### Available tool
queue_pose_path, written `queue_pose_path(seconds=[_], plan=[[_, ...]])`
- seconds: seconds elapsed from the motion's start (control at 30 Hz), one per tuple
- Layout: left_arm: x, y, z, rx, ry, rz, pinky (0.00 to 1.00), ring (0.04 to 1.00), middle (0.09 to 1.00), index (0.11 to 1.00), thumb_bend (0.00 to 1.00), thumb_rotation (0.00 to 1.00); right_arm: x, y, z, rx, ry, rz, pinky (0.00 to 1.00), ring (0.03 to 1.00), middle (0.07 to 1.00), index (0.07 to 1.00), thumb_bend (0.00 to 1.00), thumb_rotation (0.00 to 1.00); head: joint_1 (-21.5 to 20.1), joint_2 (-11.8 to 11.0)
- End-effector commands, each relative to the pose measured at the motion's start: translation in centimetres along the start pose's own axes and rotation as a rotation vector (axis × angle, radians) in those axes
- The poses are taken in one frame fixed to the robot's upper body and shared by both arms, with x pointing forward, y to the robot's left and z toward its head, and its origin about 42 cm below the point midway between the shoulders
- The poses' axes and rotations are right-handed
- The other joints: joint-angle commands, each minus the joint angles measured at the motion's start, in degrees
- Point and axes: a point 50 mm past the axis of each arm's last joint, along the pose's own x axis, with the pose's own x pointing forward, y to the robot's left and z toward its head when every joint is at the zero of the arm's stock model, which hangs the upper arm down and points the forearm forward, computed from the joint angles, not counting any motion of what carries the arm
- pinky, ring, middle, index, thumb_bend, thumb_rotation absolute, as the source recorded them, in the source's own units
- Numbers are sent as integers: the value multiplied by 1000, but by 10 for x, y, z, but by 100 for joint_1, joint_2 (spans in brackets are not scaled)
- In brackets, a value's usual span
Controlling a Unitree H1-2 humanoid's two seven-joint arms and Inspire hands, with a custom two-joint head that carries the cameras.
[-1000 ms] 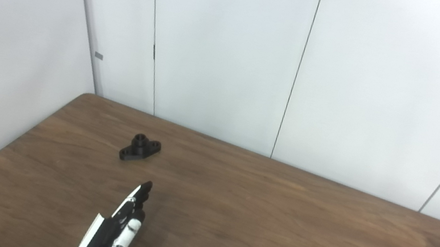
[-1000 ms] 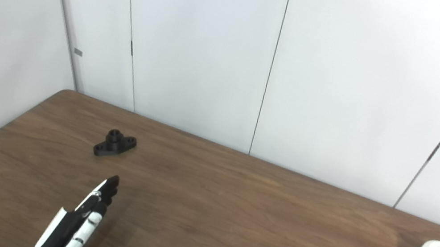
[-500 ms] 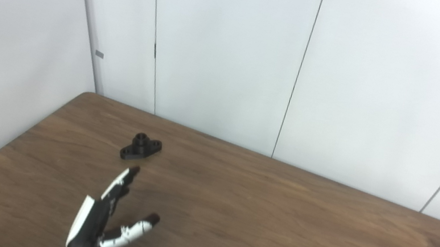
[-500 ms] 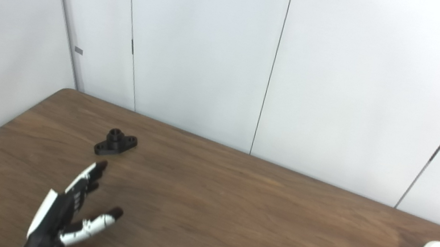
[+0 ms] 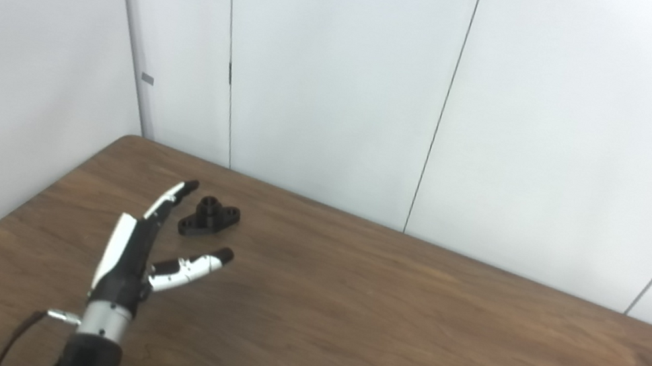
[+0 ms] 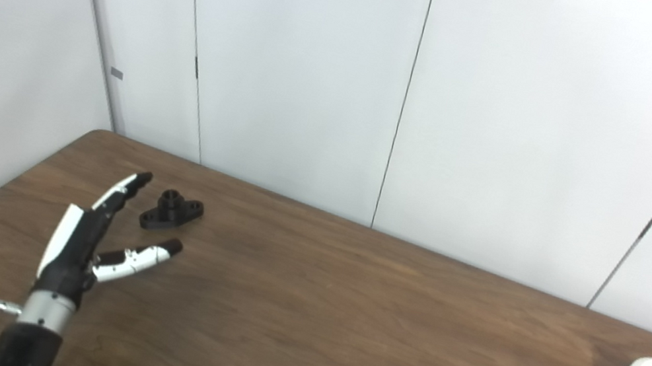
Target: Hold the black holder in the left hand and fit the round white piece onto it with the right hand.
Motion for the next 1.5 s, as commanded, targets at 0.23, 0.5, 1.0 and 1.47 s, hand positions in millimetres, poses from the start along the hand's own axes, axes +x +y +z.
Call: queue_pose_path(seconds=[0.23, 0.5, 1.0, 1.47], plan=[[42, 18, -6, 170, -18, 48, 953, 967, 953, 900, 819, 326, -37, -8, -33, -3, 157, -25, 962, 925, 919, 908, 885, 1000, 6, 11], [65, 21, -6, 367, 35, -19, 997, 1000, 961, 877, 855, 399, -38, -7, -33, -1, 159, -25, 999, 946, 937, 925, 874, 1000, 16, 7], [92, 2, -18, 467, 101, -42, 1000, 997, 946, 843, 884, 347, -40, -4, -33, 3, 166, -27, 1000, 953, 941, 928, 823, 1000, -76, 1], [119, -4, -33, 510, 178, -55, 1000, 985, 934, 818, 876, 335, -42, -5, -34, 16, 174, -28, 1000, 920, 929, 915, 813, 1000, -90, -21]])
